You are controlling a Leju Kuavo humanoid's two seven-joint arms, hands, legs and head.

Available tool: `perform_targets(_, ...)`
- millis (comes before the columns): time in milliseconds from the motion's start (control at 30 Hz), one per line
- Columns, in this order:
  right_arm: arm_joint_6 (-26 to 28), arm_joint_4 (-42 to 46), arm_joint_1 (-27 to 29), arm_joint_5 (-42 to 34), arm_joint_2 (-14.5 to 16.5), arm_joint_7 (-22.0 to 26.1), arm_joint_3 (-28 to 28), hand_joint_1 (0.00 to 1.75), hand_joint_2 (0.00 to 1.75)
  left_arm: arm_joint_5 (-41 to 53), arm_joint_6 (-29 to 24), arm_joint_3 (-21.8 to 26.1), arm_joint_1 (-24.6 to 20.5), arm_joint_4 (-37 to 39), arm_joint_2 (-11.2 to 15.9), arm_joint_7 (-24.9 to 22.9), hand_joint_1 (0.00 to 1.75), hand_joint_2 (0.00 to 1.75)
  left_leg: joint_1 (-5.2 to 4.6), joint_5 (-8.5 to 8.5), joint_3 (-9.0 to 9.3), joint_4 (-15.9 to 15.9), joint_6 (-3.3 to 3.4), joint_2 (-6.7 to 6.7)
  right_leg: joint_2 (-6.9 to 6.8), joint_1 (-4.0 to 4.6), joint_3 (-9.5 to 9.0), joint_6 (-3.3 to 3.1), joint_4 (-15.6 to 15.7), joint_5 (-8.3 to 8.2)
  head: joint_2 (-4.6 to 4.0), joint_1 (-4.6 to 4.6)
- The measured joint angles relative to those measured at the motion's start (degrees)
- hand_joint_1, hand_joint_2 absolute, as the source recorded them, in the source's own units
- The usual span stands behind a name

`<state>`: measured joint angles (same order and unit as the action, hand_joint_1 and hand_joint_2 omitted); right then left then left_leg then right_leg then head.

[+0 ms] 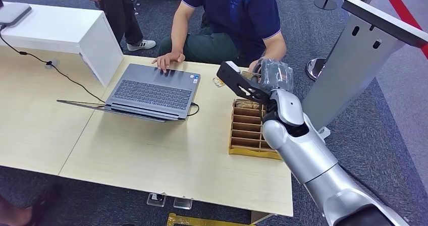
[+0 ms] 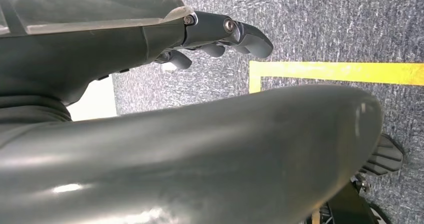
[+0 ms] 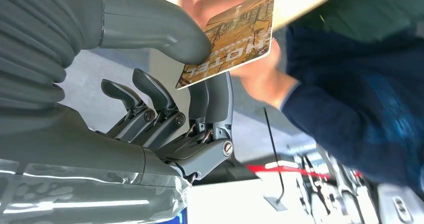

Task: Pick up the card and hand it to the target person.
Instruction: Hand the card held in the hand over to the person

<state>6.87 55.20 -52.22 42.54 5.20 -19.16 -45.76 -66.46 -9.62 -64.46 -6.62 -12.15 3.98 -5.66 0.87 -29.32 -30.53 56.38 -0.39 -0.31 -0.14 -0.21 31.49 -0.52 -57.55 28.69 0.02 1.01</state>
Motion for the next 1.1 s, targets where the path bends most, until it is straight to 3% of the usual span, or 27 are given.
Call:
perform_targets(367,3.1,-10.8,-5.9,1.9,3.6,2.2,-1.7,1.66,1.75,0.6,0.4,0.0,0.0,0.0,0.0,0.2,0.0,0.0,0.0,0.0,0.0,0.0,0.0,-0.01,-0.01,0.0,-0.01,0.0,0.0,0.0,0.01,0.01)
perform_targets(500,3.7,-13.5,-6.1,1.9,4.2,2.4,-2.1,0.0,1.75,0.6,0.5,0.0,0.0,0.0,0.0,0.1,0.0,0.0,0.0,0.0,0.01,0.0,0.0,-0.01,-0.01,0.0,-0.01,0.0,0.0,0.0,0.0,-0.01)
perform_targets(867,8.6,-14.0,-4.3,-5.0,3.6,5.8,-2.0,0.0,1.75,0.3,0.4,0.0,0.0,0.0,0.0,0.2,0.0,0.0,0.0,0.0,0.04,0.0,0.0,0.0,0.0,0.0,0.02,0.0,0.0,0.0,0.01,0.0)
perform_targets(967,9.5,-10.4,-1.8,-8.9,2.1,6.8,-1.2,0.0,1.75,-0.2,0.4,0.0,0.0,0.0,0.0,0.3,0.0,0.0,0.0,0.0,0.06,0.0,0.0,0.0,0.0,0.0,0.01,0.0,0.0,0.0,0.0,0.01)
perform_targets(1100,11.0,1.2,6.1,-17.5,-2.9,10.4,1.9,0.0,1.75,-1.1,0.4,0.0,0.3,0.0,0.0,0.4,0.0,0.0,-0.01,-0.01,0.08,0.0,0.01,0.0,0.0,0.0,-0.03,0.0,0.0,0.0,0.01,-0.08)
